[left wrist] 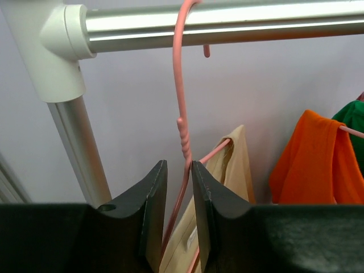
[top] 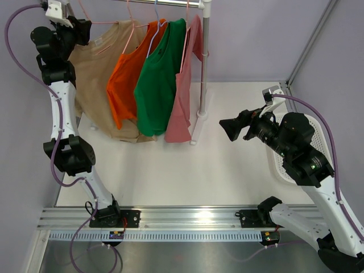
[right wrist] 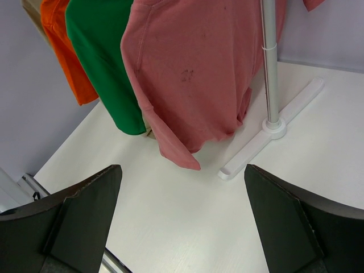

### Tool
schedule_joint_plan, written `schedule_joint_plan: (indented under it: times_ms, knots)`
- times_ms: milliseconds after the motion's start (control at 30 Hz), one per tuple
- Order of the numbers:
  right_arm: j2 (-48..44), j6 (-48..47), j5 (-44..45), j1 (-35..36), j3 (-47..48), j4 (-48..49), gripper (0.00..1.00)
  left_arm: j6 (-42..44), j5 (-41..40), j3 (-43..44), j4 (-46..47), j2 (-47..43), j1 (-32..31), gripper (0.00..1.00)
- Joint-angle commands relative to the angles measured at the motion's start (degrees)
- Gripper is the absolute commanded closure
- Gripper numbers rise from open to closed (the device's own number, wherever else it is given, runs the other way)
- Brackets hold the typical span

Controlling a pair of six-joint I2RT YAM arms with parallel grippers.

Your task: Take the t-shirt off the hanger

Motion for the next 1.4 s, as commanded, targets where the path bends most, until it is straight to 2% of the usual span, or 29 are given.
schedule_joint_plan:
  times_ms: [0,67,133,167,367,433,567,700,733,767,800,867,967,1000,1067,1100,1200,1367]
  knots:
    - [-0.16,0.39,-1.76,0.55,-0.06,0.76,0.0,-1.69,3.86,3.42,4.05,-0.98,0.29,0.72]
    - [-0.42,0.39,-1.84,0.55,0.03,0.67,0.01,-2.04,4.39,3.95,4.05,-0.63,0.29,0.72]
    - [-0.59,0.48,-1.93,0.46,0.03,0.59,0.0,-2.31,4.66,4.22,4.32,-0.45,0.29,0.47]
    - [-0.6,0.57,-2.1,0.55,0.03,0.5,0.01,-2.48,4.48,4.13,4.58,-0.36,0.29,0.4]
    - [-0.6,0.66,-2.55,0.46,0.38,0.15,0.0,-0.82,2.81,5.01,3.26,0.43,0.2,0.4]
    - [-0.6,0.66,-2.63,0.55,0.47,0.06,0.0,-0.9,1.85,5.18,3.09,0.87,0.29,0.35]
    - [-0.86,0.66,-2.72,0.55,0.56,-0.38,0.0,-1.17,0.88,6.5,3.09,2.54,0.2,0.34]
    - [-0.95,0.48,-2.46,0.46,0.56,-0.56,0.01,-1.87,1.06,9.57,2.3,5.52,0.29,0.41]
    - [-0.95,0.57,-2.28,0.55,0.56,-0.56,0.01,-2.04,0.88,9.84,2.12,5.88,0.2,0.4]
    - [-0.86,0.48,-2.28,0.46,0.56,-0.64,0.01,-2.05,0.18,9.84,2.38,6.05,0.29,0.34]
    - [-0.95,0.48,-2.28,0.55,0.56,-0.64,0.0,-2.05,-0.08,9.67,2.38,6.49,0.2,0.33]
    - [-0.6,0.48,-2.28,0.46,0.56,-0.65,0.0,-1.96,0.17,9.84,2.3,6.93,0.29,0.38]
    - [-0.51,0.48,-2.02,0.46,0.21,-0.21,0.01,-2.4,1.66,9.84,2.38,7.37,0.29,0.58]
    - [-0.42,0.48,-2.11,0.46,0.21,-0.21,0.0,-2.57,2.02,9.84,2.47,7.46,0.29,0.69]
    - [-0.07,0.66,-2.46,0.55,0.21,-0.03,0.01,-2.92,2.81,9.75,2.91,7.37,0.29,0.75]
    - [0.11,0.74,-2.63,0.55,0.12,0.06,0.01,-3.1,2.9,9.75,3.08,7.2,0.2,0.82]
    - [0.28,0.83,-2.9,0.46,-0.14,0.32,0.01,-4.33,2.99,9.84,4.4,6.41,0.29,0.83]
    - [0.2,1.01,-2.99,0.55,-0.59,0.5,0.01,-7.67,3.69,10.63,7.73,4.39,0.29,0.91]
